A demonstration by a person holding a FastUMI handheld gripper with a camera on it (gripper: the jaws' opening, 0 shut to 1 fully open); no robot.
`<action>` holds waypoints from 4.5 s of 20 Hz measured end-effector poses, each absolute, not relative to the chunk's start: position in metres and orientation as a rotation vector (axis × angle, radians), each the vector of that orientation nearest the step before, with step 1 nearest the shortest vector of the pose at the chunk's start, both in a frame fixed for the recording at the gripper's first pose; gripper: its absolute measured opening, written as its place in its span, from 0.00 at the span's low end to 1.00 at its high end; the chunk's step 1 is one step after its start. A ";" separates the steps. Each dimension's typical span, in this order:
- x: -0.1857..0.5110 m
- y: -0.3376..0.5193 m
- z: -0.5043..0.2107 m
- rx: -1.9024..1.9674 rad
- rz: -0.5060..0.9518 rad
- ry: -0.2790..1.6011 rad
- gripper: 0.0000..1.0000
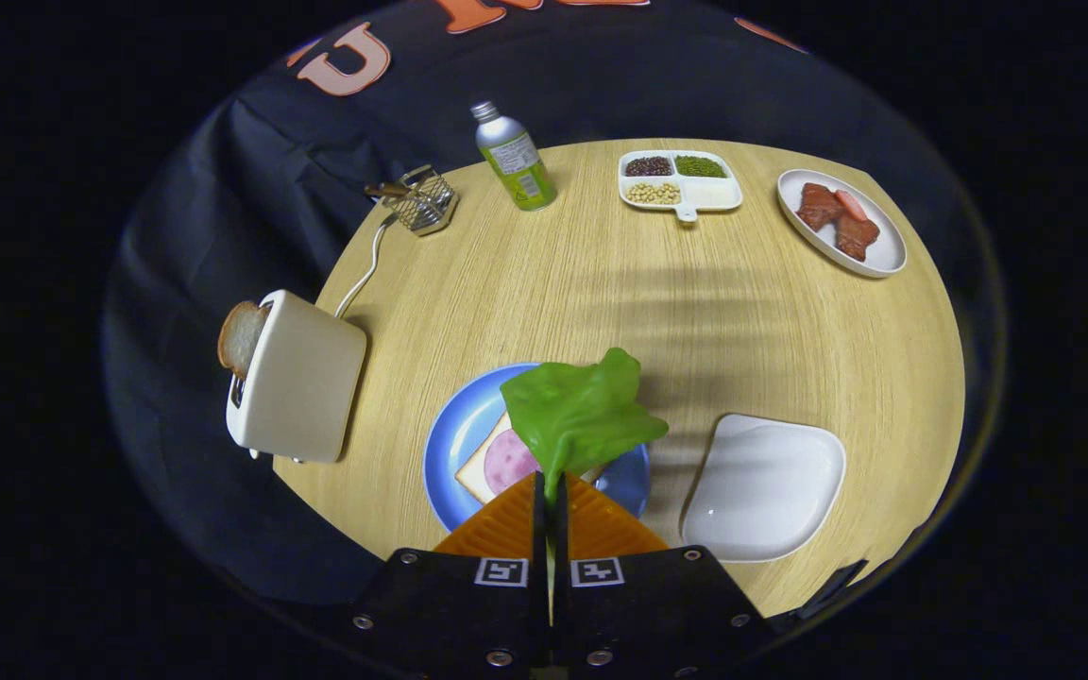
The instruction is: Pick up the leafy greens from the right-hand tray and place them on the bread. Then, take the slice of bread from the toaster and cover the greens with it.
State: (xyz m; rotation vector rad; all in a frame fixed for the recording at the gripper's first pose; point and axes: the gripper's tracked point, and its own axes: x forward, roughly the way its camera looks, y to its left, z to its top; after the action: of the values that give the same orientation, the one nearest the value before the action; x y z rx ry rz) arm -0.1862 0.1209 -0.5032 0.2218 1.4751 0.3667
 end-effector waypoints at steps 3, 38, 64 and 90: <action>-0.186 0.136 -0.504 0.237 0.390 1.486 0.02; -0.153 0.195 -0.462 0.101 0.438 1.374 0.71; -0.097 0.443 -0.372 0.098 0.550 1.402 0.96; -0.137 0.476 -0.428 0.073 0.511 1.680 0.17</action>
State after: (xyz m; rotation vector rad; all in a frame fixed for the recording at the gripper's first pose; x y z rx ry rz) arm -0.1369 0.4756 -0.4278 0.0729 1.6802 0.5105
